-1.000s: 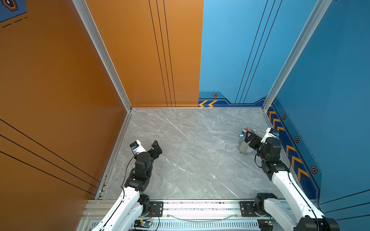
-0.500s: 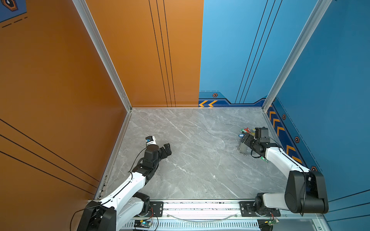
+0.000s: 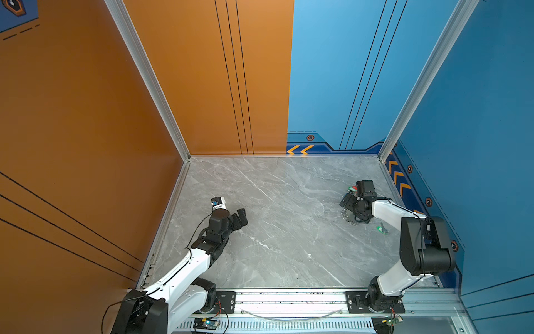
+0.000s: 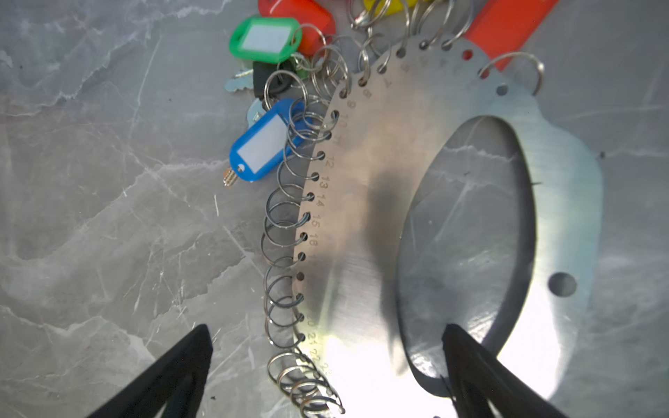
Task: Put the keys on the keyring
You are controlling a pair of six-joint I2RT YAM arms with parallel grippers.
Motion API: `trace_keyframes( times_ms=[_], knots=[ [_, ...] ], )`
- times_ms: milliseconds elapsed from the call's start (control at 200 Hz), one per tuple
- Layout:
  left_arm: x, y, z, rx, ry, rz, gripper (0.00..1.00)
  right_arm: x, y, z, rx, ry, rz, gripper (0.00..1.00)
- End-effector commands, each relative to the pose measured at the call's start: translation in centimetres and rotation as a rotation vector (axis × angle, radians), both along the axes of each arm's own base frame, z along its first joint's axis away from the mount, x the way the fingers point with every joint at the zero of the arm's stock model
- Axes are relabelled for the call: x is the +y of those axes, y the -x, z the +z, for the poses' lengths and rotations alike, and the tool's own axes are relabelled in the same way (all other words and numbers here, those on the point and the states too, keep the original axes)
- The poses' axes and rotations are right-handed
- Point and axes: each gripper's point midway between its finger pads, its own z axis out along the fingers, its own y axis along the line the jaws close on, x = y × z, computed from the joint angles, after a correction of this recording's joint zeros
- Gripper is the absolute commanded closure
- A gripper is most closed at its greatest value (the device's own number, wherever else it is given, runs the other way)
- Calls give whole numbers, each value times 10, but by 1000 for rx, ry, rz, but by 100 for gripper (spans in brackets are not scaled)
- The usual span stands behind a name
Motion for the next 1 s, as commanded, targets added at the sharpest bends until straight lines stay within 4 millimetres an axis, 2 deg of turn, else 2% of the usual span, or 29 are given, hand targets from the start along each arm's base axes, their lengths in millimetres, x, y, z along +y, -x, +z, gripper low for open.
trace_keyframes(
  times_ms=[0,245,435,656,846,906,926,996],
  knots=[
    [6,2,-1,2,-30,17,2,5,0,-3,39,12,1,0],
    [9,2,1,-7,-31,30,2,32,9,-8,71,25,61,0],
    [12,2,3,-10,-34,40,2,79,17,-7,73,6,156,0],
    [20,5,5,-21,-48,74,2,163,30,-6,65,-27,310,0],
    [32,9,9,-32,-70,123,2,253,41,0,45,-93,468,0],
    [36,11,9,-28,-78,142,2,273,40,4,43,-112,504,0],
    [38,12,9,-28,-80,146,2,288,48,4,44,-115,542,0],
    [40,13,10,-31,-82,154,2,306,49,11,33,-127,587,0]
  ],
)
